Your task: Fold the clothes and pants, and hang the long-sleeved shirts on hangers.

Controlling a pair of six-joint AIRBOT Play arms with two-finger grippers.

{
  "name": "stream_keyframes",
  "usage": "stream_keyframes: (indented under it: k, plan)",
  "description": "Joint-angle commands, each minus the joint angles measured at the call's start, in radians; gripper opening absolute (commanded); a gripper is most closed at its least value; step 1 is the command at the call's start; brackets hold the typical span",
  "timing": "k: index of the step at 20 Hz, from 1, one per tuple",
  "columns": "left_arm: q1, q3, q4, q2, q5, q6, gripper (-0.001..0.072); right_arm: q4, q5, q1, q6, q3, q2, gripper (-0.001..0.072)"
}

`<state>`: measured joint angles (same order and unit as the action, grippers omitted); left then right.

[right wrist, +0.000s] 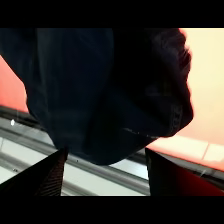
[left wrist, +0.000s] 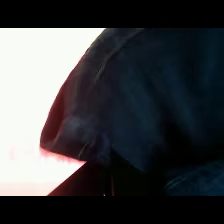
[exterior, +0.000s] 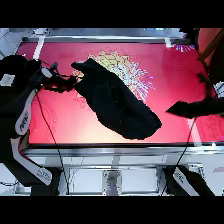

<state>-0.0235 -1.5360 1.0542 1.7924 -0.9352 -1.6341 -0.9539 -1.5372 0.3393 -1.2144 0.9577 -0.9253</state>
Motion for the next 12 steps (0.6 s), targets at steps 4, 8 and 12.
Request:
stream_keyframes:
  k: [4, 8, 12]
  plan:
    - [-0.072, -0.001, 0.118, -0.169, -0.119, 0.045, 0.0014, -0.091, 0.451, -0.058, 0.053, -0.346, -0.001, 0.0540]
    - [-0.096, -0.001, 0.150, -0.243, -0.148, 0.045, 0.0014, 0.040, 0.621, -0.058, 0.078, -0.352, -0.105, 0.0540]
    - [-0.096, -0.001, 0.150, -0.258, -0.187, 0.045, 0.0014, 0.160, 0.586, -0.060, 0.173, -0.352, -0.283, 0.0540]
